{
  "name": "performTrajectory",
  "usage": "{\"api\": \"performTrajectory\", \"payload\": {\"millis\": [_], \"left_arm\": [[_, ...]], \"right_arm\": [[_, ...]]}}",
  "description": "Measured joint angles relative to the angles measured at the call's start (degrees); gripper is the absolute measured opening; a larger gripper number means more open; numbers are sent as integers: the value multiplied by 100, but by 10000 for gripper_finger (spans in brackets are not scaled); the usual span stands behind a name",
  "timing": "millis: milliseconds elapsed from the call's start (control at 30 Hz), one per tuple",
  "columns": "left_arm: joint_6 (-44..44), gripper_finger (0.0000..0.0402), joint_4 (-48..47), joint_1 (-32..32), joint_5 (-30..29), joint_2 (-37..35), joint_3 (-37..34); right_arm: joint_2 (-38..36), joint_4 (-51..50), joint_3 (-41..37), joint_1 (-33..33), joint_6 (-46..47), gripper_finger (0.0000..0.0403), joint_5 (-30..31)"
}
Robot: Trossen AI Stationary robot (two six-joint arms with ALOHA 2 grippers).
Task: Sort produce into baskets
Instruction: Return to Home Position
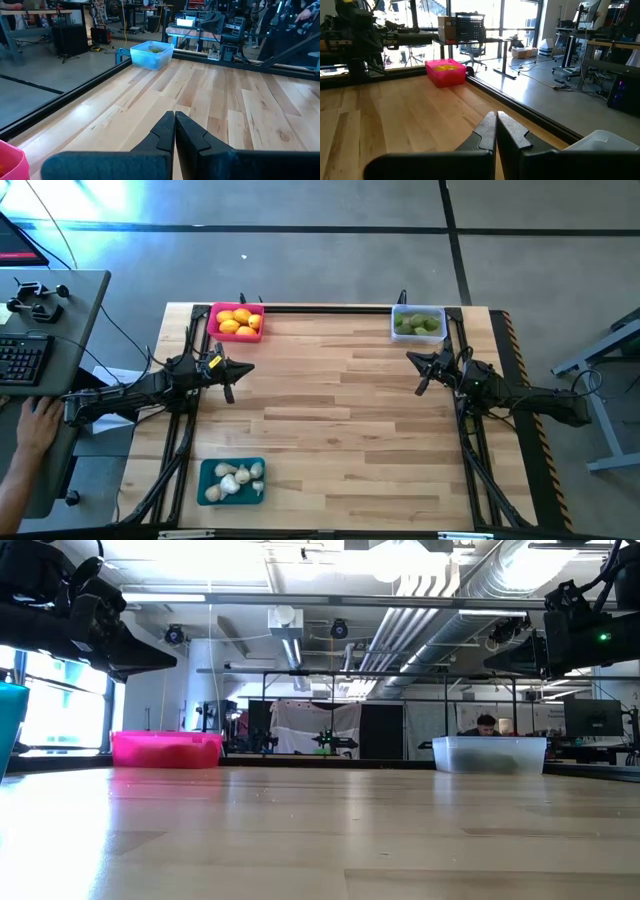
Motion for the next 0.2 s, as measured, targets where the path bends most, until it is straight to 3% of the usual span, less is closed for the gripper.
{"api": "performTrajectory", "payload": {"millis": [200], "left_arm": [[0, 0, 0, 1, 0, -1, 0]], "right_arm": [[0, 0, 0, 0, 0, 0, 22]]}}
